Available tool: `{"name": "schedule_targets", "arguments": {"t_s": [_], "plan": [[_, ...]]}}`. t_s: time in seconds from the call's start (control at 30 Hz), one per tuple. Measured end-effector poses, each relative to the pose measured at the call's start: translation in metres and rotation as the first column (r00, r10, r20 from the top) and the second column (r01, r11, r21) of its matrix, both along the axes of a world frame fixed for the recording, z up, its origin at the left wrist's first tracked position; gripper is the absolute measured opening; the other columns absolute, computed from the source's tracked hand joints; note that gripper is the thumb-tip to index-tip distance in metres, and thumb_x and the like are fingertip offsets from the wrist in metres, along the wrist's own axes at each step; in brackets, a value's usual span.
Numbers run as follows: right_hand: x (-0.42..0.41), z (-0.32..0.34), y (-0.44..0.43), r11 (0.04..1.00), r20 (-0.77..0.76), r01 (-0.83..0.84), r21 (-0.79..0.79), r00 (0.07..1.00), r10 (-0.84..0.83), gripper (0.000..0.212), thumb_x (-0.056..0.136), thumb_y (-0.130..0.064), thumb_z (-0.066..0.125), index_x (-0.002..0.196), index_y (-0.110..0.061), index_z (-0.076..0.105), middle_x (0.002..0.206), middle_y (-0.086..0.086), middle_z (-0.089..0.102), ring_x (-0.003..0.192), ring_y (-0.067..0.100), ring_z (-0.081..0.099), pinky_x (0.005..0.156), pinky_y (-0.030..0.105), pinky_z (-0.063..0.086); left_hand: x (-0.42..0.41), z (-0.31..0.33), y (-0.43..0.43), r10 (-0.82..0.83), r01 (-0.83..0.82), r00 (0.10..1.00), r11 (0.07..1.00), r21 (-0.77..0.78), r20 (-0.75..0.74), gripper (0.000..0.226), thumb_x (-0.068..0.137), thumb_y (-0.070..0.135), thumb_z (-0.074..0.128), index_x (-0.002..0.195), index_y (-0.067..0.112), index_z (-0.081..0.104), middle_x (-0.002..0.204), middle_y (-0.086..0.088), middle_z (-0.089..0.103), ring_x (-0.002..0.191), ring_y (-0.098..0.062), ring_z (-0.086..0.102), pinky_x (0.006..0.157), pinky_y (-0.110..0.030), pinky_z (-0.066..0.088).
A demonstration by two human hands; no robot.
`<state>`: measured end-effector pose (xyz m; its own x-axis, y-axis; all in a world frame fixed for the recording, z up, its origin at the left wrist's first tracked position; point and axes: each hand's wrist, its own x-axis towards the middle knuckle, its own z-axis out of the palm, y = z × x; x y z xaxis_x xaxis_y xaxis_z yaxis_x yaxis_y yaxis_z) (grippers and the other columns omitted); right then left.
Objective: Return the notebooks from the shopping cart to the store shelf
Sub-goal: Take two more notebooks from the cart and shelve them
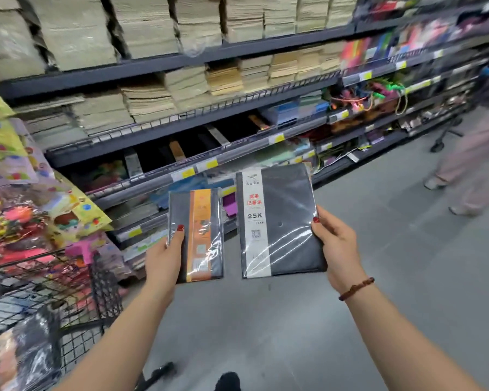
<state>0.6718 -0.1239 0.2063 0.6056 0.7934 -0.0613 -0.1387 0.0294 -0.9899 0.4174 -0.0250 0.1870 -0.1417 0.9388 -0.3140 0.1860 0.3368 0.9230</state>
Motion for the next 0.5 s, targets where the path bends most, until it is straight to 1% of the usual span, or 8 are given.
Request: {"name": "schedule_targets", "arguments": {"t_s": [0.1,0.2,0.27,0.33,0.37,0.4,0.47,0.5], "plan": [[0.026,-0.003,0.016,0.999,-0.021,0.042,-0.011,0.999,-0.042,0.037,0.092,0.004,0.049,0.126,-0.007,0.058,0.099,-0.012,0.071,0.094,0.008,0.066,0.089,0.021,0.052,0.020,-0.001,0.022,-0.027,0.027,1.000,1.000,-0.014,-0.003,0.036,0.091,0.044,0.053,0.080,0.014,0.068,0.079,-0.003,0.070,0.072,-0.024,0.066,0.075,-0.039,0.053],[0.050,-0.008,0.042,0.999,-0.048,0.047,-0.021,0.998,-0.048,0.037,0.093,0.005,0.048,0.126,-0.008,0.059,0.095,-0.011,0.073,0.085,0.003,0.068,0.074,0.015,0.054,0.040,-0.008,0.056,-0.027,0.027,1.000,0.999,-0.034,0.004,0.037,0.090,0.046,0.054,0.080,0.012,0.066,0.084,-0.009,0.071,0.076,-0.029,0.068,0.074,-0.042,0.054],[0.064,-0.012,0.067,0.999,-0.060,0.043,-0.032,0.997,-0.044,0.036,0.093,0.005,0.048,0.124,-0.007,0.059,0.091,-0.012,0.074,0.081,0.002,0.069,0.068,0.013,0.053,0.054,-0.010,0.083,-0.023,0.024,0.999,0.999,-0.033,0.023,0.035,0.091,0.043,0.054,0.079,0.012,0.064,0.083,-0.009,0.070,0.073,-0.028,0.067,0.069,-0.039,0.053],[0.077,-0.016,0.096,0.998,-0.063,0.031,-0.055,0.997,-0.035,0.035,0.093,0.004,0.048,0.125,-0.006,0.059,0.098,-0.006,0.073,0.083,0.004,0.069,0.071,0.015,0.054,0.068,-0.011,0.112,-0.023,0.024,0.999,0.999,-0.037,0.030,0.034,0.092,0.042,0.052,0.079,0.012,0.063,0.081,-0.008,0.070,0.072,-0.027,0.067,0.065,-0.037,0.053],[0.082,-0.016,0.111,0.998,-0.061,0.024,-0.064,0.998,-0.028,0.036,0.093,0.003,0.048,0.125,-0.007,0.059,0.104,-0.003,0.071,0.087,0.006,0.068,0.074,0.017,0.055,0.075,-0.011,0.126,-0.023,0.024,0.999,0.999,-0.037,0.036,0.034,0.093,0.041,0.052,0.079,0.013,0.062,0.080,-0.007,0.070,0.070,-0.026,0.067,0.060,-0.034,0.053],[0.088,-0.017,0.128,0.997,-0.056,0.018,-0.069,0.998,-0.022,0.036,0.093,0.003,0.048,0.125,-0.007,0.059,0.109,-0.001,0.070,0.092,0.008,0.068,0.078,0.019,0.055,0.081,-0.011,0.141,-0.023,0.025,0.999,0.999,-0.034,0.044,0.033,0.094,0.041,0.051,0.080,0.013,0.062,0.079,-0.006,0.069,0.068,-0.025,0.066,0.055,-0.030,0.050],[0.098,-0.018,0.159,0.996,-0.062,0.006,-0.088,0.998,-0.011,0.036,0.093,0.003,0.047,0.124,-0.009,0.060,0.111,0.000,0.070,0.099,0.014,0.067,0.083,0.024,0.055,0.092,-0.014,0.171,-0.012,0.014,0.999,0.999,-0.035,0.038,0.032,0.094,0.040,0.050,0.081,0.012,0.062,0.080,-0.007,0.069,0.068,-0.023,0.065,0.053,-0.028,0.046],[0.101,-0.018,0.173,0.995,-0.068,0.001,-0.097,0.998,-0.008,0.035,0.093,0.003,0.047,0.123,-0.009,0.061,0.109,0.000,0.071,0.098,0.014,0.068,0.080,0.024,0.056,0.096,-0.016,0.185,-0.008,0.010,1.000,0.999,-0.047,0.030,0.034,0.094,0.040,0.051,0.082,0.010,0.062,0.081,-0.008,0.069,0.069,-0.023,0.065,0.055,-0.028,0.046]]}}
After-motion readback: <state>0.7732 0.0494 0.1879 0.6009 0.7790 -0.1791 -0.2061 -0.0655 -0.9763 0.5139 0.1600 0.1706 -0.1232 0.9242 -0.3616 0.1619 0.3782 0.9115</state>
